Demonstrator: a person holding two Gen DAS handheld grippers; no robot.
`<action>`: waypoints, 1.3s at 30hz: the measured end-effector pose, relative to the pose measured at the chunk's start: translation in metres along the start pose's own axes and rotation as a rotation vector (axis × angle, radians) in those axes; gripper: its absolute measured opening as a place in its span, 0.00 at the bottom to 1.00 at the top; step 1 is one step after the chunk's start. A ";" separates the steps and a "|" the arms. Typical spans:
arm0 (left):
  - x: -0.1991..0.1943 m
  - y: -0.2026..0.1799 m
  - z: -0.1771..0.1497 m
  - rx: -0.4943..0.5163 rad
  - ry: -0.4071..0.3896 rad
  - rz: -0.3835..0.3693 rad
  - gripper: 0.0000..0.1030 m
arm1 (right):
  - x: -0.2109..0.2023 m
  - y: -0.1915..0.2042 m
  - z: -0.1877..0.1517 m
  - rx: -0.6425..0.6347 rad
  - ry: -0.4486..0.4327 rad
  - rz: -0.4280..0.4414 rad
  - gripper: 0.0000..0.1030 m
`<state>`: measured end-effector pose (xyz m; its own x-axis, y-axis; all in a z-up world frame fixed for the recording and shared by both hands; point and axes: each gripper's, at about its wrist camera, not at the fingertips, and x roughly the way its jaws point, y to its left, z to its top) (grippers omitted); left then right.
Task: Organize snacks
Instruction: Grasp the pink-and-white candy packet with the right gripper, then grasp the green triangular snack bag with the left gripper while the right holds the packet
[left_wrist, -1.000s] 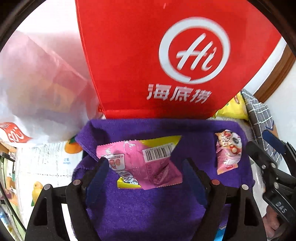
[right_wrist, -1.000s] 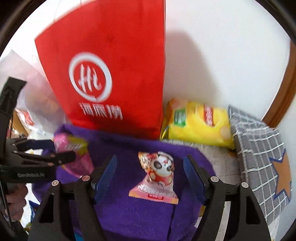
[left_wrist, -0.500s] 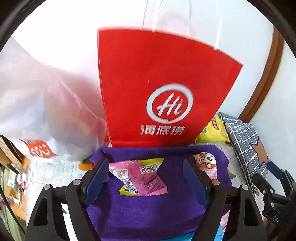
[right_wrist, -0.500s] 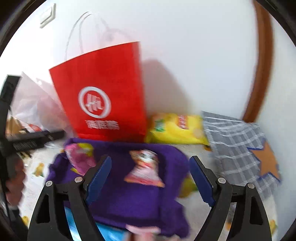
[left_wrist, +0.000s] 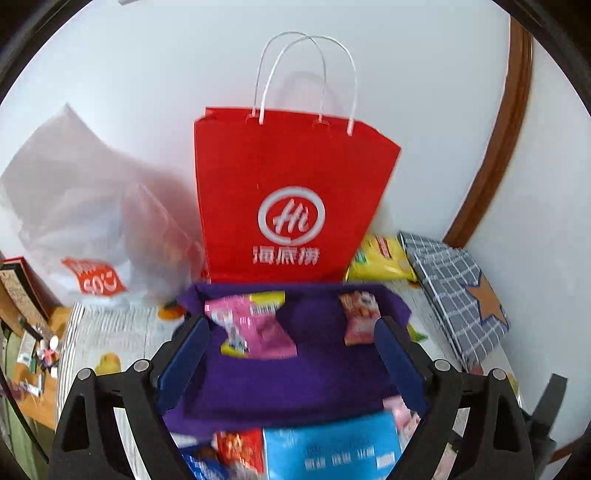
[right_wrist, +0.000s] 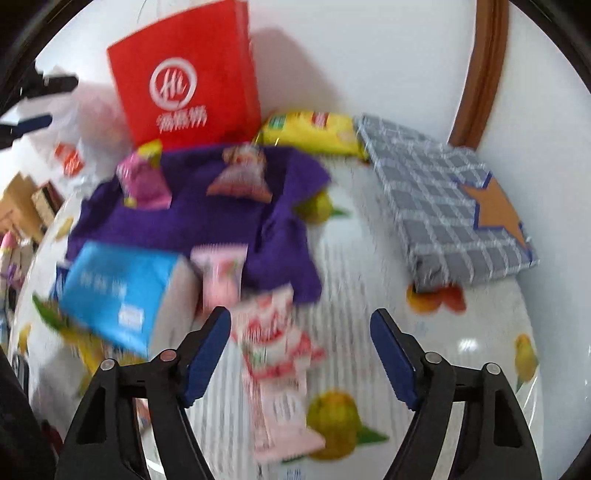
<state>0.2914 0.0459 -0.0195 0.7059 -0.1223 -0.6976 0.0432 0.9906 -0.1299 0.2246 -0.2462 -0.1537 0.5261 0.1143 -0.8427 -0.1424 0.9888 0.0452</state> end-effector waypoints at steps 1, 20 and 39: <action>-0.003 0.000 -0.005 -0.001 0.006 0.008 0.88 | 0.002 0.000 -0.007 0.001 0.009 0.009 0.72; -0.043 0.068 -0.127 -0.101 0.147 0.211 0.88 | 0.019 0.021 -0.068 -0.066 0.040 0.023 0.35; 0.023 0.070 -0.193 -0.124 0.212 0.198 0.88 | 0.004 0.048 -0.100 -0.044 -0.086 0.048 0.37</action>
<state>0.1740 0.1009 -0.1807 0.5282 0.0494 -0.8477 -0.1765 0.9829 -0.0526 0.1362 -0.2079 -0.2081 0.5873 0.1708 -0.7911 -0.2050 0.9770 0.0588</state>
